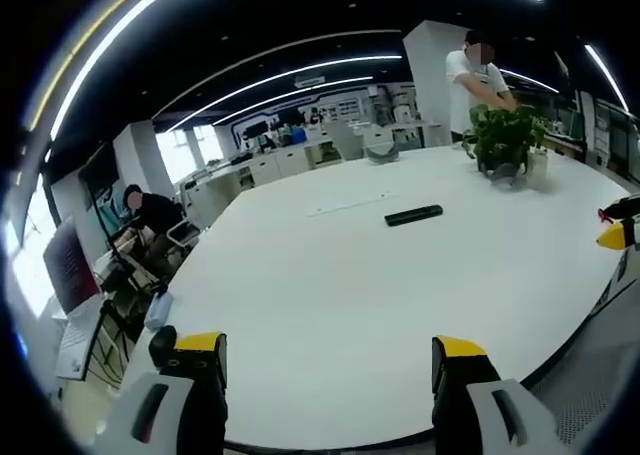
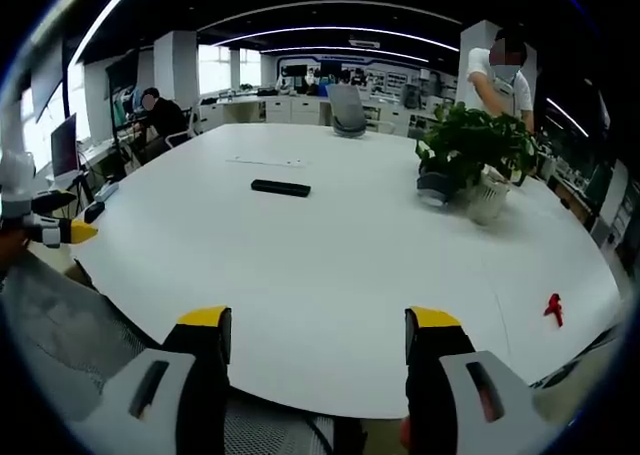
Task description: Press the specified remote control buttons in sequence, fully releasing each button before pressing the next.
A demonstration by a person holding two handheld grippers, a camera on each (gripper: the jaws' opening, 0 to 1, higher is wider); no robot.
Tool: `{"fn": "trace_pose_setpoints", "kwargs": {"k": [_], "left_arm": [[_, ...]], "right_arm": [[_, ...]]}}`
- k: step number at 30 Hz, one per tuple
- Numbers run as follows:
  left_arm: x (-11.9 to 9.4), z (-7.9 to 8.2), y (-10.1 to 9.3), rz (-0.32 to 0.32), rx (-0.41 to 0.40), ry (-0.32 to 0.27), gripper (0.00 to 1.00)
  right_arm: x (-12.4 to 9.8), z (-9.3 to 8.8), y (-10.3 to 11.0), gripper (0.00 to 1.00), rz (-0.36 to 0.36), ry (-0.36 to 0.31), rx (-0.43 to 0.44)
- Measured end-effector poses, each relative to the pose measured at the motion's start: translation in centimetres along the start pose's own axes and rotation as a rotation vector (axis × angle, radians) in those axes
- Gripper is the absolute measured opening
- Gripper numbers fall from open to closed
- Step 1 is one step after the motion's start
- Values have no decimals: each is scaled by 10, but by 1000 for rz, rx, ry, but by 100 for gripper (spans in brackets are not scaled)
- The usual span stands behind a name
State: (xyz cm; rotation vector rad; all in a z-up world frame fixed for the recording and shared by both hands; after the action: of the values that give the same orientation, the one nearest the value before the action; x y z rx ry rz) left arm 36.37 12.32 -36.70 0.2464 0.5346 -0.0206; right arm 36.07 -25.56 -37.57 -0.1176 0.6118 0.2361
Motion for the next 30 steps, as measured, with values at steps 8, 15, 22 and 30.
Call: {"fn": "trace_pose_setpoints", "kwargs": {"k": [8,15,22,30], "left_arm": [[1,0,-2,-14,-3,3,86],[1,-1,-5,-34,-16,8,86],[1,-1,-5,-38,-14,14,85],[3,-5,-10,-54,7,39,85]], "right_arm": [[0,-2,0,72,-2,10,0],[1,-3,0,72,-1,23,-9],[1,-3,1,70,5,24,-4],[1,-3,0,69,5,21,2]]}}
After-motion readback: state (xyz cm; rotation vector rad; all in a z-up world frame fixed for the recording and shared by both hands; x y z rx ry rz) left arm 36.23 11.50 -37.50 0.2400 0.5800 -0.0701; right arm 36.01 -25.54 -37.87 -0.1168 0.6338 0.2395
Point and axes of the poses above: the point that each gripper's makers call its tool centre point, and the gripper's own axes: x roughly forward along the fingers, y roughly to its left, z roughly out of its top, the point moved 2 cm from there along -x, roughly backward along the fingers, and after that the axes turned 1 degree about -y, right-handed, at the moved point
